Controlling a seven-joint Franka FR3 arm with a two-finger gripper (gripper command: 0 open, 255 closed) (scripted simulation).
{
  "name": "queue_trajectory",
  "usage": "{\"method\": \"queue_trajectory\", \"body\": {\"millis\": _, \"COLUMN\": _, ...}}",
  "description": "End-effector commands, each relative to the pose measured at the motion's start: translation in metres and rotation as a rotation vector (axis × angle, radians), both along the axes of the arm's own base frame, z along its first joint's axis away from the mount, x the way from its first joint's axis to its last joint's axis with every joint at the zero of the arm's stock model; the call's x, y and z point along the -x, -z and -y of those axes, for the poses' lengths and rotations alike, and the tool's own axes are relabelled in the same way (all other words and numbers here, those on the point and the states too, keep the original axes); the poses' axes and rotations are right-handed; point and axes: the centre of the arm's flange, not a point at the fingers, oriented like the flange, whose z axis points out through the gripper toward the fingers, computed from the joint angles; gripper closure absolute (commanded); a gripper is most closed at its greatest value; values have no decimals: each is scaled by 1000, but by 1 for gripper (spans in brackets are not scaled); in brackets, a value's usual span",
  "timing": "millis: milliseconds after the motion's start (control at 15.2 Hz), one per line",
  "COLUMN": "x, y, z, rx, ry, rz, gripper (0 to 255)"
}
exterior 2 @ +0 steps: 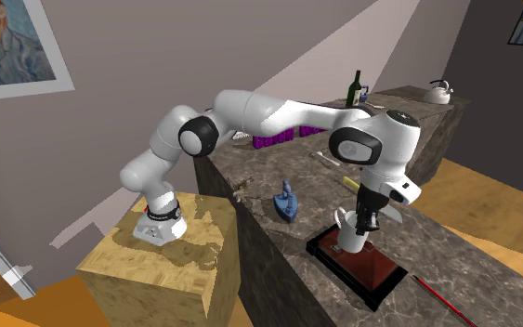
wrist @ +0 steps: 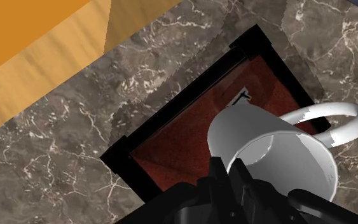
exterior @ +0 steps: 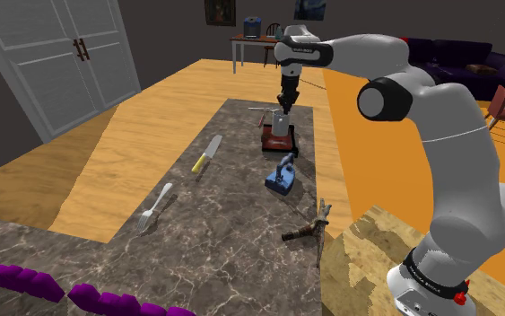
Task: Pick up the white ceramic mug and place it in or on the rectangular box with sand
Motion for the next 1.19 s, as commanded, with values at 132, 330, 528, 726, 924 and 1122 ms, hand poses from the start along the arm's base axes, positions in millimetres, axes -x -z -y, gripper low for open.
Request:
{"method": "queue_trajectory", "body": {"millis": 132, "x": 0, "y": 22, "z": 0, "rx": 0, "ry": 0, "rz": 0, "gripper": 255}}
{"method": "queue_trajectory", "body": {"millis": 330, "x": 0, "y": 37, "z": 0, "rx": 0, "ry": 0, "rz": 0, "gripper": 255}}
{"method": "queue_trajectory", "body": {"millis": 528, "x": 0, "y": 47, "z": 0, "rx": 0, "ry": 0, "rz": 0, "gripper": 255}}
{"method": "queue_trajectory", "body": {"millis": 726, "x": 0, "y": 47, "z": 0, "rx": 0, "ry": 0, "rz": 0, "gripper": 255}}
{"method": "queue_trajectory", "body": {"millis": 924, "x": 0, "y": 47, "z": 0, "rx": 0, "ry": 0, "rz": 0, "gripper": 255}}
{"method": "queue_trajectory", "body": {"millis": 1122, "x": -1, "y": 47, "z": 0, "rx": 0, "ry": 0, "rz": 1, "gripper": 0}}
